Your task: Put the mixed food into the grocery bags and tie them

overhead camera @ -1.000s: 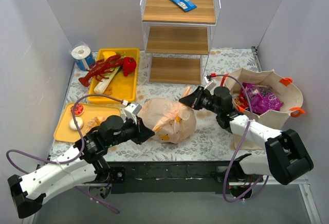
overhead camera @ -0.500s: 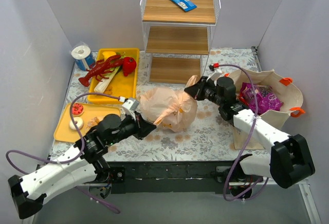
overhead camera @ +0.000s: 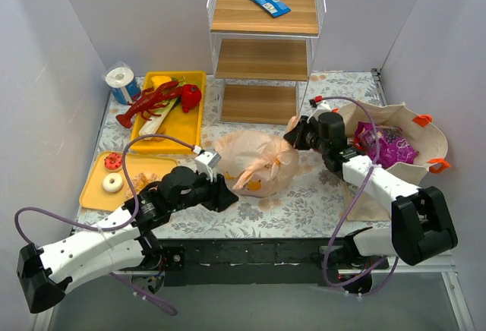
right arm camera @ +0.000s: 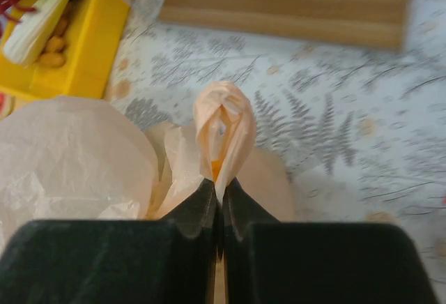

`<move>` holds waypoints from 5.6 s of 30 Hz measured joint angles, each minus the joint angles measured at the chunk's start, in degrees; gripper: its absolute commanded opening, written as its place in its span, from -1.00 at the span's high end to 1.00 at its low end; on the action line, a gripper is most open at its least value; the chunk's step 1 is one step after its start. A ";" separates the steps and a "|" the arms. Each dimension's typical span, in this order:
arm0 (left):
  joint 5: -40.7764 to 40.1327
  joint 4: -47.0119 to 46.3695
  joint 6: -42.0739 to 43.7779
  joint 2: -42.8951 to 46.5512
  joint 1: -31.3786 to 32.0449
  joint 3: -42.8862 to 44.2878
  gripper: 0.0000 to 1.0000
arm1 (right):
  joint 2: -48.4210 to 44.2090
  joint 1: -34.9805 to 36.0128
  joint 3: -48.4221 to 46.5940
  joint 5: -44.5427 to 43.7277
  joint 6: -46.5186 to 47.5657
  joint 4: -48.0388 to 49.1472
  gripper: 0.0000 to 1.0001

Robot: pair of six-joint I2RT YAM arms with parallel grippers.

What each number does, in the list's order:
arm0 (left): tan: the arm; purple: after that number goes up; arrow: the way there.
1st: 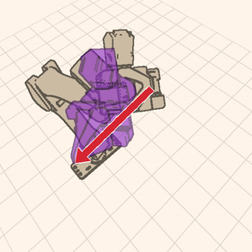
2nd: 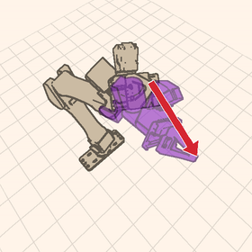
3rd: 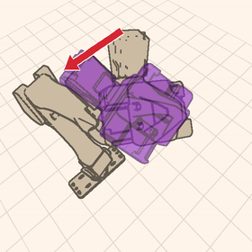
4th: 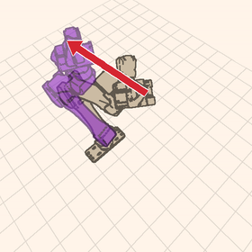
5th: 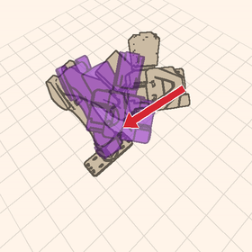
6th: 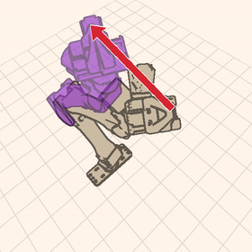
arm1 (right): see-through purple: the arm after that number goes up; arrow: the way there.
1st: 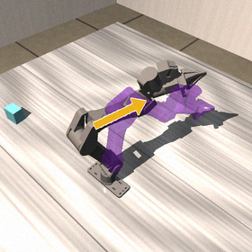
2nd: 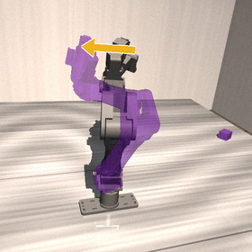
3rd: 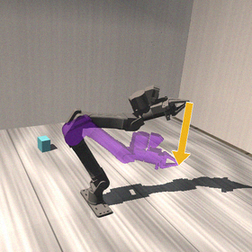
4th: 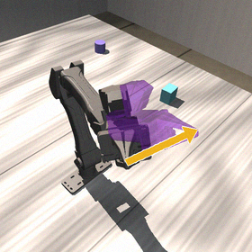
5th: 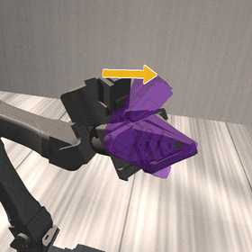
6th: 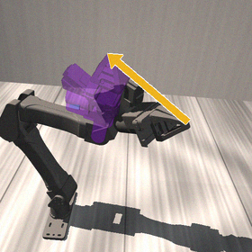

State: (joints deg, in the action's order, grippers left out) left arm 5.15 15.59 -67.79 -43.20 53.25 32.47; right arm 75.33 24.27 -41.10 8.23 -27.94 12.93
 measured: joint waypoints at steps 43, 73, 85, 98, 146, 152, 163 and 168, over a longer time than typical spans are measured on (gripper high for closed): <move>4.55 -10.38 9.75 -15.74 -47.89 15.02 -0.96 | 3.74 23.69 -24.26 -28.04 14.99 -32.11 -0.97; 8.66 -10.91 10.45 -15.58 -47.89 13.84 -0.96 | 11.30 23.52 -18.49 -17.42 12.07 -36.02 0.97; 9.03 -10.91 10.43 -15.63 -47.89 13.84 -0.96 | -8.61 22.84 -41.51 -20.46 19.96 -41.27 0.97; 9.75 -10.91 10.43 -15.65 -47.89 13.73 -0.96 | -15.08 -4.59 -42.38 -41.33 32.74 -43.15 0.97; 13.64 -11.32 9.94 -16.90 -43.36 13.09 -0.92 | -24.98 -14.56 -53.02 -16.83 26.08 -62.71 -0.61; 13.44 -11.30 9.97 -16.79 -43.36 13.09 -0.92 | -13.16 -16.79 -47.21 -18.47 26.84 -56.39 -0.45; 13.75 -11.34 9.92 -15.34 -43.30 13.09 -0.90 | -20.15 -40.48 -11.10 -6.49 24.33 -45.24 -0.46; 13.75 -11.34 9.92 -15.17 -43.15 13.09 -0.96 | -19.43 -40.50 -12.92 -1.31 23.28 -47.12 -0.79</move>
State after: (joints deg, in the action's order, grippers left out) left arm 18.90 4.25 -57.87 -58.37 10.11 45.56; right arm 55.90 -16.23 -54.02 6.92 -4.67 -34.20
